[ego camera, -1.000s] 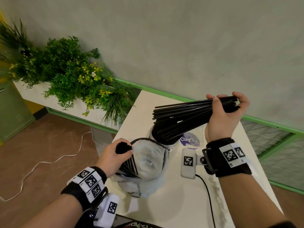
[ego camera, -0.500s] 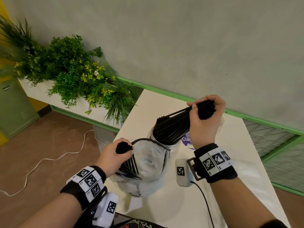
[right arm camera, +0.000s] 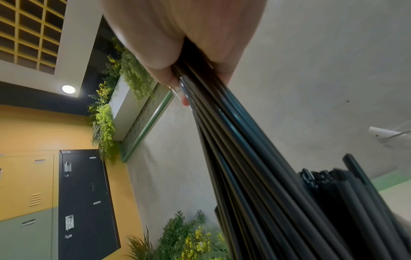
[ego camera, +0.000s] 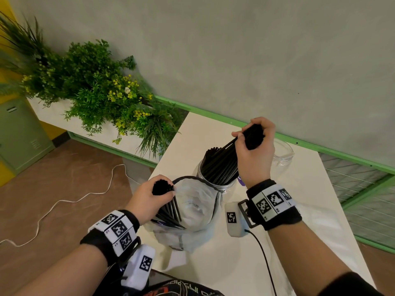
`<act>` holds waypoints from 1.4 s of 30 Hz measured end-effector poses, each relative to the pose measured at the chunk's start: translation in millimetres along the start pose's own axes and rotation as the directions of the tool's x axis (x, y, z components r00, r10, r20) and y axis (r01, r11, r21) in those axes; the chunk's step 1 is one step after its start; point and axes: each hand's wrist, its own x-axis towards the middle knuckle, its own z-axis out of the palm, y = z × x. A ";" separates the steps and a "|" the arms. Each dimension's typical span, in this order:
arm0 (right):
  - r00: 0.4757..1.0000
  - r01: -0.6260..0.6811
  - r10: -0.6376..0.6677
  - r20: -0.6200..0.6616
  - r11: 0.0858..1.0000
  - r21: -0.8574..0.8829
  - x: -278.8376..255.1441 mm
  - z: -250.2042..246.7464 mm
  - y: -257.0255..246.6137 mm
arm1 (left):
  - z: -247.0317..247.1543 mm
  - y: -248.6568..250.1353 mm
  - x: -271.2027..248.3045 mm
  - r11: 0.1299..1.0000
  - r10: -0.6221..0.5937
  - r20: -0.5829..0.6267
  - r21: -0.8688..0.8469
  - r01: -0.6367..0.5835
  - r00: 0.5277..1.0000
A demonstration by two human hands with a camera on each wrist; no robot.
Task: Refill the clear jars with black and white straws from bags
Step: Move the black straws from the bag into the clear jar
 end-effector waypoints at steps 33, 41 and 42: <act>0.906 -0.187 0.332 0.262 0.869 -0.458 -17.3 -15.8 58.0 | -4.1 -6.9 -0.1 1.000 -0.021 0.028 0.009 0.021 0.999; 0.891 -0.091 0.297 0.342 0.856 -0.508 -8.4 -22.8 62.5 | -5.3 -9.9 1.7 1.000 -0.017 0.032 0.011 0.017 0.999; 0.909 -0.081 0.262 0.324 0.875 -0.478 -6.9 -22.4 60.5 | -5.4 -10.1 2.0 1.000 -0.018 0.032 0.011 0.017 0.999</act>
